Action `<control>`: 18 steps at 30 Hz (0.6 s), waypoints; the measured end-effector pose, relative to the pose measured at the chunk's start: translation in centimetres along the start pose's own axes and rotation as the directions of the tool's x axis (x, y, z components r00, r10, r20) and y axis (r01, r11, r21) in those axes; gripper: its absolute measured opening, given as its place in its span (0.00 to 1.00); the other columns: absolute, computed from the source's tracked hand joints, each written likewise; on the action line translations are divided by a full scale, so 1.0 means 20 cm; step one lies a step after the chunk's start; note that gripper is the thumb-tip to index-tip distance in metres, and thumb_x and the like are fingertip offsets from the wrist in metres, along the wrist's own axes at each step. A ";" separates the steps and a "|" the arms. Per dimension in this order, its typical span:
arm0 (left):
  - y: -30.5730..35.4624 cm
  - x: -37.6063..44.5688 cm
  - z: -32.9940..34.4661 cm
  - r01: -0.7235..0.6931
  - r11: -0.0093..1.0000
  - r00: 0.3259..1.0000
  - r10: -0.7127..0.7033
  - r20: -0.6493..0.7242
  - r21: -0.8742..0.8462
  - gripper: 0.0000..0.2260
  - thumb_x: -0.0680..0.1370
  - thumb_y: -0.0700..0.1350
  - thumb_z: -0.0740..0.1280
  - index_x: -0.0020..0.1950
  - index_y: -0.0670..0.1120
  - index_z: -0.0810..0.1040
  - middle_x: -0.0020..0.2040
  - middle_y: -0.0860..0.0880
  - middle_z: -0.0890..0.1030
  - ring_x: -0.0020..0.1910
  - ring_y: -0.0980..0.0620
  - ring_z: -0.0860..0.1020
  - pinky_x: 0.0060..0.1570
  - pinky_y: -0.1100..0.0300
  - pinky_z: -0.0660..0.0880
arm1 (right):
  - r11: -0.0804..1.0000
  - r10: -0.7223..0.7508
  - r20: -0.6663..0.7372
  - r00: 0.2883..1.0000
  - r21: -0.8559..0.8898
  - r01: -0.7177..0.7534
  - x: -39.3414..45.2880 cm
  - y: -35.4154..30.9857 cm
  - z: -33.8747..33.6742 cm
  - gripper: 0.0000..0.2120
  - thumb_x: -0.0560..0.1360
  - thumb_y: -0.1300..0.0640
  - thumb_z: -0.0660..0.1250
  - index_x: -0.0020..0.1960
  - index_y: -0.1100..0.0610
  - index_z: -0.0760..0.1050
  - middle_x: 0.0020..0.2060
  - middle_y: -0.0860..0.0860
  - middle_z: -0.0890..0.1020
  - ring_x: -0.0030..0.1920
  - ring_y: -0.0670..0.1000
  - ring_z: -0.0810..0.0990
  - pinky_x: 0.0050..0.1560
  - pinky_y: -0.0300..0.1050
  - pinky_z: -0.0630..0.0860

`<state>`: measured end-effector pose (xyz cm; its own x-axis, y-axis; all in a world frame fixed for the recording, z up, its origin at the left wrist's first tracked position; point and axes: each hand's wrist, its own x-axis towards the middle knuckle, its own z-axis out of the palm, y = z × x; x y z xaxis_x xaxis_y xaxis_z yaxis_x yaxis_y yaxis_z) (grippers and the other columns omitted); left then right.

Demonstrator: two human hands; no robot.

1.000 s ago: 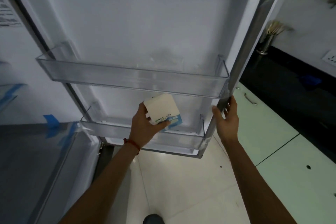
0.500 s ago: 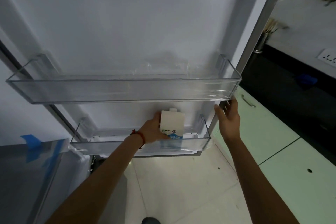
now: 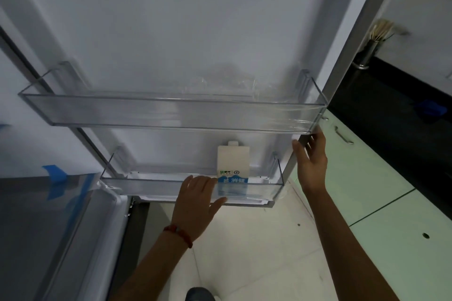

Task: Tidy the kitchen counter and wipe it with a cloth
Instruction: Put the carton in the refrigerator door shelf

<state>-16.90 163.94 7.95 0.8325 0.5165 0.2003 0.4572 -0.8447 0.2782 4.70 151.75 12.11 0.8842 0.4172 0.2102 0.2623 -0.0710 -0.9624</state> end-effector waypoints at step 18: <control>0.05 -0.64 -0.10 0.348 0.912 0.937 -0.342 -0.064 0.215 0.31 0.78 0.59 0.39 0.61 0.42 0.74 0.60 0.43 0.79 0.60 0.45 0.77 0.59 0.49 0.67 | 0.946 -0.273 0.107 0.956 0.211 0.247 -0.51 -0.06 -0.25 0.15 0.78 0.42 0.49 0.51 0.51 0.69 0.34 0.33 0.74 0.35 0.35 0.69 0.39 0.28 0.67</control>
<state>-27.81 156.76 7.53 0.6036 0.7825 0.1528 0.7743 -0.6211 0.1215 -2.68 143.01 11.97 0.7322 0.5150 0.4457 0.3851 0.2268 -0.8946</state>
